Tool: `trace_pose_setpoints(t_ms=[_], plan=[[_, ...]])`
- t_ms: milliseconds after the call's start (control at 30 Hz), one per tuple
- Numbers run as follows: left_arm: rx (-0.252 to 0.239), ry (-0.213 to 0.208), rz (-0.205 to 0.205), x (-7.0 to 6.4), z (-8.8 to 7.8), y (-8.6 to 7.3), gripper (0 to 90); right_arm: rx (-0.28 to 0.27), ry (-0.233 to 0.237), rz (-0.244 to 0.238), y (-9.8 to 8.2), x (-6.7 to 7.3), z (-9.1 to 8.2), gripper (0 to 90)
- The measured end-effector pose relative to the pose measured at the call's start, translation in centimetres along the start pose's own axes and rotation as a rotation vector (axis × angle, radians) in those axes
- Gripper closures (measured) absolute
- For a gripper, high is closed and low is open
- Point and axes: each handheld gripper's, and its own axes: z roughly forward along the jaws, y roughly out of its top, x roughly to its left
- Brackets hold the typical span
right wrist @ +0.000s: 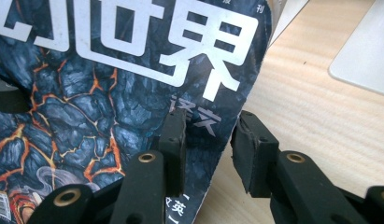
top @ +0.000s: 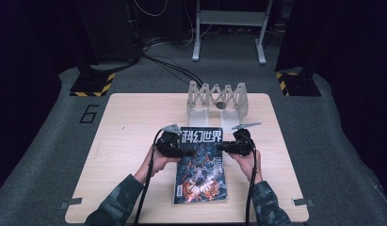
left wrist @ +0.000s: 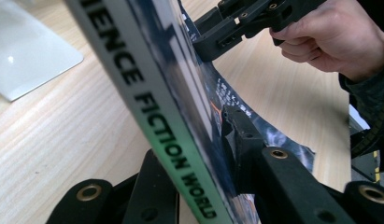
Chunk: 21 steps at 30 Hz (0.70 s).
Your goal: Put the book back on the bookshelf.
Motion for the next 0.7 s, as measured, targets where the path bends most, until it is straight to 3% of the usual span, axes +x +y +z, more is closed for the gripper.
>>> trace_pose_setpoints(t_ms=[700], plan=[[-0.044,-0.023,0.048,-1.1,-0.8,1.3,77.8,-0.075,-0.037,-0.042,1.4,1.2,-2.8,67.6]])
